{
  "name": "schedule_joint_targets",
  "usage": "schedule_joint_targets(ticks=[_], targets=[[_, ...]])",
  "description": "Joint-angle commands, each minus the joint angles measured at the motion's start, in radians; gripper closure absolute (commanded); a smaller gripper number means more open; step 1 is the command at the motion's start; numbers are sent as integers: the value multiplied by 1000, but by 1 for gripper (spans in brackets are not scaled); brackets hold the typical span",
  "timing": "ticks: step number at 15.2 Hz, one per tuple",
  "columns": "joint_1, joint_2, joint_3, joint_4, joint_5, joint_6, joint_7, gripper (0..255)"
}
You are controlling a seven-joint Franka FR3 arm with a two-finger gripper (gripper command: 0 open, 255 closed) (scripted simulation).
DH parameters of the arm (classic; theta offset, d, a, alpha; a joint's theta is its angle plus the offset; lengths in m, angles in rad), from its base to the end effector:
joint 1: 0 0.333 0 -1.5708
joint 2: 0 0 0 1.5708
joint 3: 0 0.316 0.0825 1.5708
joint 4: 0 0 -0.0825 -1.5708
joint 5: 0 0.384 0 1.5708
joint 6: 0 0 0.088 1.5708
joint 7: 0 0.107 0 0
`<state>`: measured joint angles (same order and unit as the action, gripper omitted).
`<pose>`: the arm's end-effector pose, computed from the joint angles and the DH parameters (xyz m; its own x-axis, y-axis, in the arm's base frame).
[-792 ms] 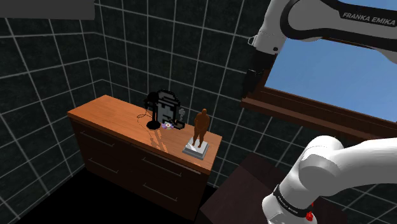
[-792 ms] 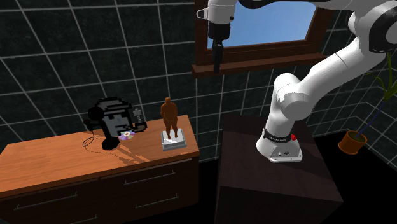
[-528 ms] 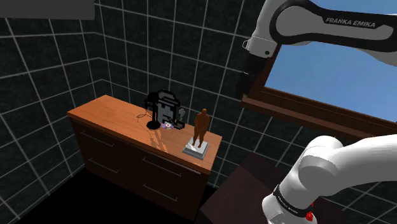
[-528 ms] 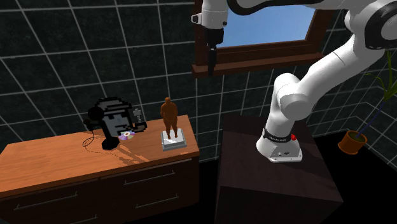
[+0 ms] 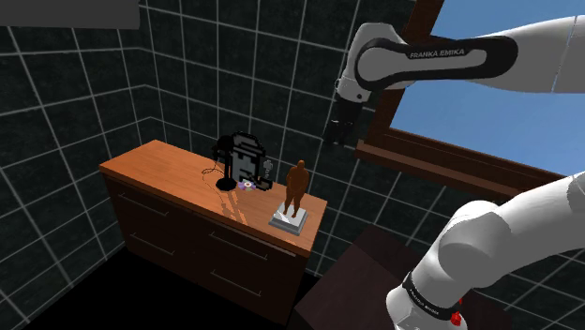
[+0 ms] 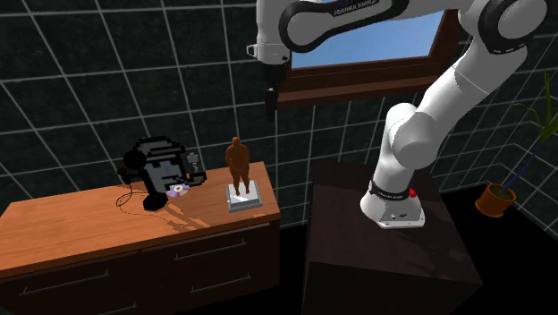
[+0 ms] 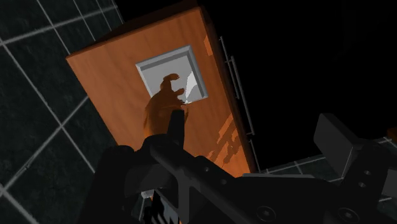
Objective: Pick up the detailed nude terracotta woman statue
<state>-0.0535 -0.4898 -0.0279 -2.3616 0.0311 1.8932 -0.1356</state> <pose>0.4044 -0.0317 0.5105 0.9985 0.0472 0.0266 0.0483 -0.9980 -0.0396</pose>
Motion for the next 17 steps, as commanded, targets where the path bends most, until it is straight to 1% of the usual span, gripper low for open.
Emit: schedule_joint_targets(ticks=[1,5,10,16,17], targets=[[-6,74,-6,23,-3,51,1,0],[-19,216,-19,68,-8,146,0,0],[-33,400,-36,153,-7,243,-2,0],[-51,625,-55,294,5,322,-7,0],[-51,625,-55,294,5,322,-7,0]])
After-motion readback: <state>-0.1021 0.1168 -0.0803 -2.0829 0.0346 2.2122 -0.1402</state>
